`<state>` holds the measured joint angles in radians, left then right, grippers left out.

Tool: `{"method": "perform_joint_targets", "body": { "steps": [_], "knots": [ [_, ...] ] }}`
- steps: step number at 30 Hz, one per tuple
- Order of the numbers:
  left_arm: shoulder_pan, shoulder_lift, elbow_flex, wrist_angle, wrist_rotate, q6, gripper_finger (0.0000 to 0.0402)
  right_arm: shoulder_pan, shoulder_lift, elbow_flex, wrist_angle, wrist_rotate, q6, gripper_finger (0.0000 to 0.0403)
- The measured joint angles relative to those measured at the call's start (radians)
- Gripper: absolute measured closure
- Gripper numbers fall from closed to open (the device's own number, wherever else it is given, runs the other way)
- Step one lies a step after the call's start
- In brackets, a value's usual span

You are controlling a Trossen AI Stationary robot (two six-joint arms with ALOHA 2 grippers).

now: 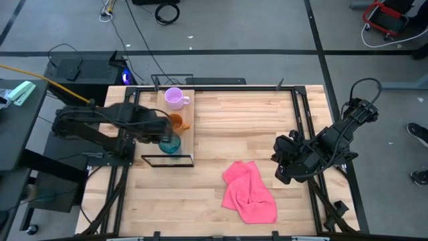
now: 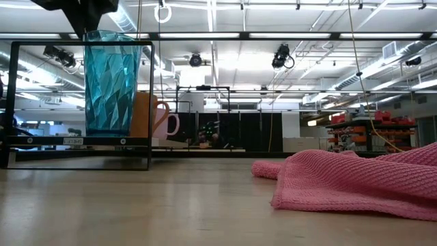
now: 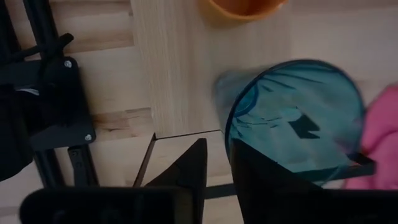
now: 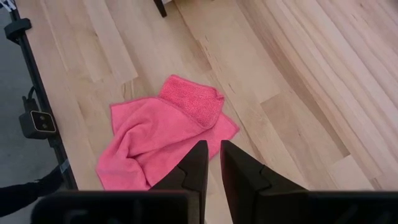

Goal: Stack small to large cups/mugs on shelf
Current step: Put the blue cup on the shelf

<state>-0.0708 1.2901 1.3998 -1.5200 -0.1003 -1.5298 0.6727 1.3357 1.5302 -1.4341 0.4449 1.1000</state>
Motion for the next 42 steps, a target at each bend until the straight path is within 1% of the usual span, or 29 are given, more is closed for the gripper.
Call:
{"method": "perform_joint_targets", "body": {
  "steps": [4,7,12,16,21,26,30,34,38,42],
  "knots": [
    [-0.001,-0.067,0.0,0.0,-0.038,-0.029,0.0309,0.0,0.0,0.0,0.0,0.0,0.0,0.0353],
    [-0.001,-0.117,0.001,0.0,-0.078,-0.008,0.0303,0.0,0.0,0.0,0.004,0.0,0.0,0.0353],
    [-0.001,-0.177,0.001,0.008,-0.222,0.084,0.0302,-0.024,0.0,0.0,0.059,0.053,-0.001,0.0353],
    [-0.007,-0.194,0.001,0.012,-0.309,0.219,0.0309,-0.087,0.0,0.0,0.105,0.071,-0.007,0.0353],
    [-0.03,-0.195,0.001,0.012,-0.399,0.386,0.0318,-0.182,0.004,0.0,0.141,0.075,0.024,0.0353],
    [-0.073,-0.197,0.001,0.013,-0.524,0.466,0.0321,-0.285,0.036,0.0,0.195,0.072,0.03,0.0353],
    [-0.118,-0.212,0.001,0.013,-0.608,0.48,0.0319,-0.358,0.087,0.0,0.247,0.034,0.024,0.0353],
    [-0.167,-0.227,0.002,0.013,-0.664,0.495,0.0323,-0.409,0.157,0.0,0.354,-0.025,-0.053,0.0353],
    [-0.199,-0.239,0.002,0.011,-0.71,0.496,0.0329,-0.463,0.23,0.0,0.549,-0.099,-0.178,0.0362],
    [-0.211,-0.245,0.002,0.012,-0.723,0.495,0.033,-0.537,0.307,0.0,0.75,-0.166,-0.291,0.0388]
  ]
}}
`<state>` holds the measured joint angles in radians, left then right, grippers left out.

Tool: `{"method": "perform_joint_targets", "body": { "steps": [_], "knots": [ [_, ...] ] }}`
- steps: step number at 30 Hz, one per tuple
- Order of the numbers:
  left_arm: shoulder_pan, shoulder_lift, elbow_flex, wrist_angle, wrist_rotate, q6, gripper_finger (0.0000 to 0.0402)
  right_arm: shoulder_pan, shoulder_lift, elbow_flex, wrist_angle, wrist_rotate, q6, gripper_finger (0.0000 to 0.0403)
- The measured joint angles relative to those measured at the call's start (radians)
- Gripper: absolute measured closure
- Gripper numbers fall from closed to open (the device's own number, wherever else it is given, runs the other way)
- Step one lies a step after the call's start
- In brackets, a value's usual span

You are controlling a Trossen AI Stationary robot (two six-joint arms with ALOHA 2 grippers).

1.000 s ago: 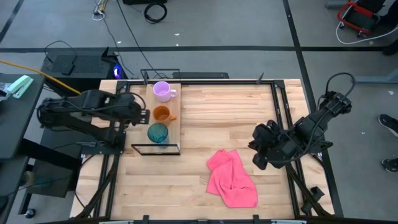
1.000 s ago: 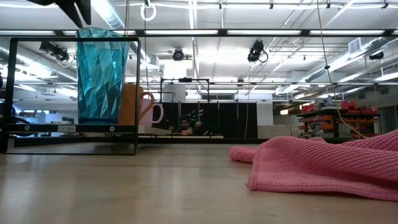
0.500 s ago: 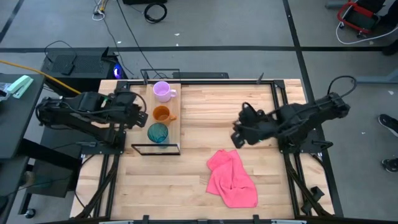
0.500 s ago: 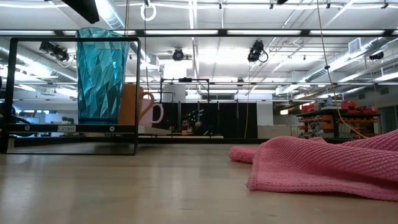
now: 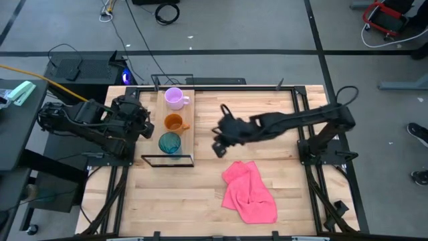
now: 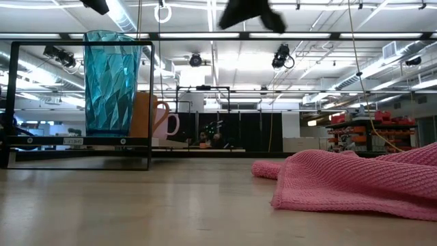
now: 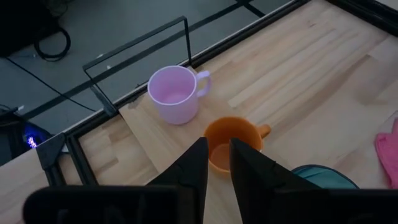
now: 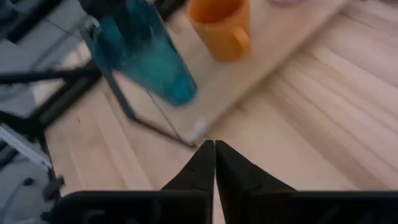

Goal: Stack small to large cups/mugs on shelf
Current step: Put the blue cup on the shelf

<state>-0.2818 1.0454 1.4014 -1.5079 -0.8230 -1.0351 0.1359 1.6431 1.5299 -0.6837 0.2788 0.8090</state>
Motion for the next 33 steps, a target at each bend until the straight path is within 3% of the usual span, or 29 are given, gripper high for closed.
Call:
{"method": "perform_joint_targets", "body": {
  "steps": [7,15,33],
  "knots": [
    [0.0,0.001,0.0,0.0,0.0,-0.005,0.0328,-0.117,0.129,0.0,0.199,-0.196,-0.102,0.0394],
    [0.0,0.001,0.0,0.0,0.0,-0.015,0.0339,-0.142,0.246,-0.001,0.403,-0.352,-0.129,0.0399],
    [0.001,0.001,0.0,0.004,-0.005,-0.035,0.0351,-0.152,0.34,0.0,0.609,-0.432,-0.121,0.0401]
  ]
}}
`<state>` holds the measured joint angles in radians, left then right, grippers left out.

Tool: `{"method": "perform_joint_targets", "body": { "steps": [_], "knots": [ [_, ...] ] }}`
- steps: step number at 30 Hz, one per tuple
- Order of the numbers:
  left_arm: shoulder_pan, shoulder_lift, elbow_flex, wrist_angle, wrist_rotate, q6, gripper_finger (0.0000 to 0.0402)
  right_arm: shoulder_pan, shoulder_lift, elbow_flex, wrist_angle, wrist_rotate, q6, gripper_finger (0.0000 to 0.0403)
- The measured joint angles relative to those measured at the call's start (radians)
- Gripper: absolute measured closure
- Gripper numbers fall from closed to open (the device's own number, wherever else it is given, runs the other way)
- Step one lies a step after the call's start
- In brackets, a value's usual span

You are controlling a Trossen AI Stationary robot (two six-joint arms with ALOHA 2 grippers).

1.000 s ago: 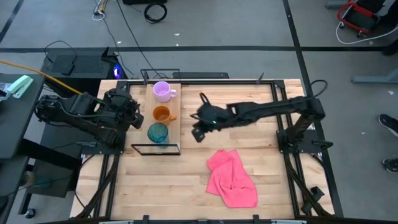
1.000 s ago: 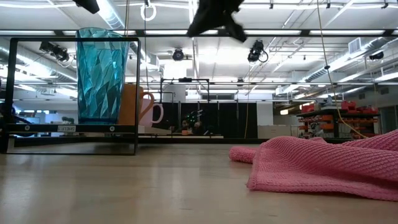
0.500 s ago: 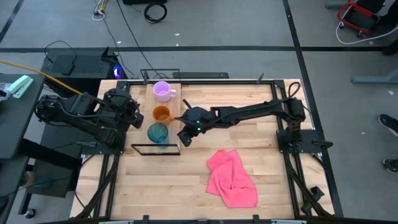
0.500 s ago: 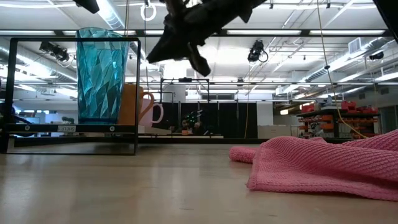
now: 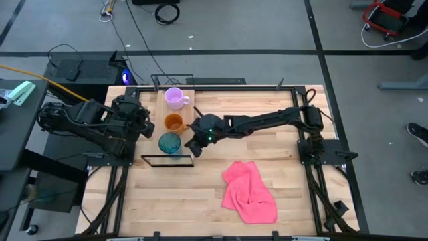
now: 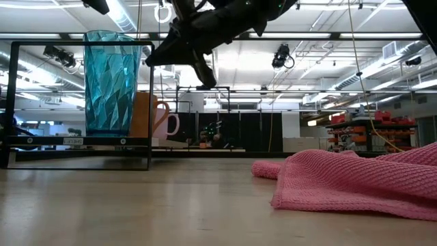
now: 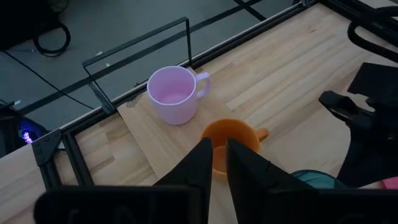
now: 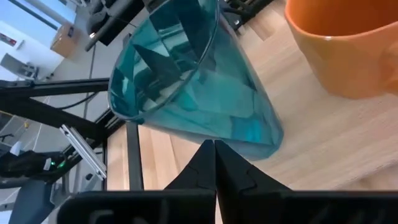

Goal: Stack small to large cups/mugs on shelf
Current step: Put the blue cup on the shelf, then return to Home Position

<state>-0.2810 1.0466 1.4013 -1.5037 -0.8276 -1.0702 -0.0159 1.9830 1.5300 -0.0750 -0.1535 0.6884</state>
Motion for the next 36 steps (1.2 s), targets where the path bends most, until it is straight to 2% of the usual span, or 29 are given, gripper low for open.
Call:
{"method": "perform_joint_targets", "body": {
  "steps": [21,29,36],
  "knots": [
    [0.0,0.0,-0.001,0.014,-0.011,-0.002,0.0356,-0.017,0.063,0.001,0.119,-0.021,0.049,0.0401],
    [0.0,0.0,-0.001,0.014,-0.01,-0.018,0.0358,-0.033,0.037,0.0,0.065,-0.027,0.032,0.04],
    [0.0,0.0,-0.001,0.013,-0.011,-0.018,0.0361,-0.062,-0.024,0.0,-0.06,-0.026,0.015,0.0399]
  ]
}}
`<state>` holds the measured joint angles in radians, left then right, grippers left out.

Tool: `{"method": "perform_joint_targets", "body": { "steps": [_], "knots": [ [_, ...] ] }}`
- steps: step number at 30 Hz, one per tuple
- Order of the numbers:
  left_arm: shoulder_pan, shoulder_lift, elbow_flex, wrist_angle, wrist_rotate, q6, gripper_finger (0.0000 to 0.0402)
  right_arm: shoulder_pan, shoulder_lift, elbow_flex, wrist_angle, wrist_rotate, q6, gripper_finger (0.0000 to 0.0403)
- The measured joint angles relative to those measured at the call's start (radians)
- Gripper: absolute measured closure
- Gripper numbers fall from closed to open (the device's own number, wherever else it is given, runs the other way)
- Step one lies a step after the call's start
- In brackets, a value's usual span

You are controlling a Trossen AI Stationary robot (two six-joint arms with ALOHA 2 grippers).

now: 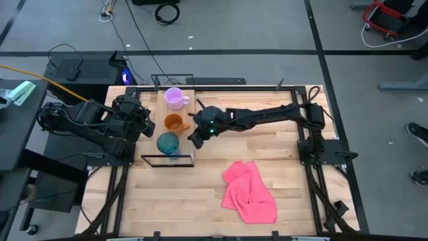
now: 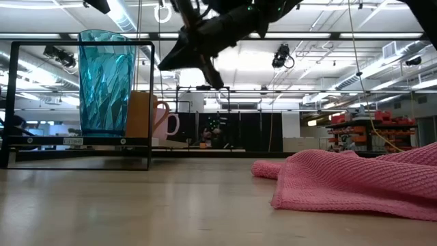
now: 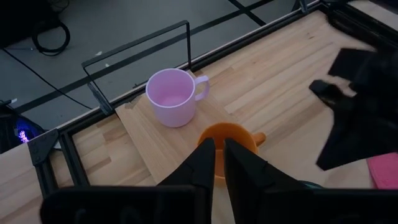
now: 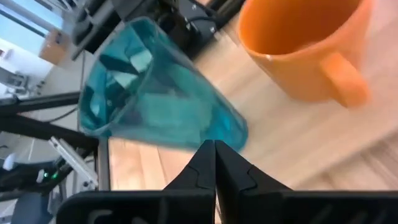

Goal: Stack small to large cups/mugs on shelf
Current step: Return to Home Position

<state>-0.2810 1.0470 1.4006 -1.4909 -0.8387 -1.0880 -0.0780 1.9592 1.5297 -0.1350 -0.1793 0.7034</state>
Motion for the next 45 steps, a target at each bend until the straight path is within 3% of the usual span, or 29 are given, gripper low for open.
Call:
{"method": "perform_joint_targets", "body": {
  "steps": [6,16,23,29,32,38,45],
  "knots": [
    [0.0,0.0,0.0,0.0,-0.018,0.008,0.0359,0.002,-0.124,0.0,-0.089,-0.002,0.0,0.0393],
    [0.0,0.0,0.0,0.021,-0.008,0.003,0.0369,0.088,-0.456,0.0,-0.172,0.001,-0.077,0.0391],
    [0.0,0.0,0.0,0.054,0.149,0.0,0.0361,0.186,-0.687,0.001,-0.36,-0.002,-0.291,0.0388],
    [-0.003,0.0,0.0,0.116,0.244,-0.001,0.0369,0.291,-0.851,0.001,-0.558,0.01,-0.243,0.0387],
    [-0.004,0.0,0.0,0.18,0.246,-0.002,0.0372,0.354,-0.911,0.001,-0.576,0.093,-0.226,0.0387],
    [-0.004,0.0,0.0,0.452,0.247,0.263,0.0365,0.452,-0.998,-0.044,-0.527,0.189,-0.226,0.0387],
    [-0.068,0.019,-0.035,1.003,0.318,0.718,0.0364,0.546,-1.129,-0.359,-0.138,0.194,-0.191,0.0387]
  ]
}}
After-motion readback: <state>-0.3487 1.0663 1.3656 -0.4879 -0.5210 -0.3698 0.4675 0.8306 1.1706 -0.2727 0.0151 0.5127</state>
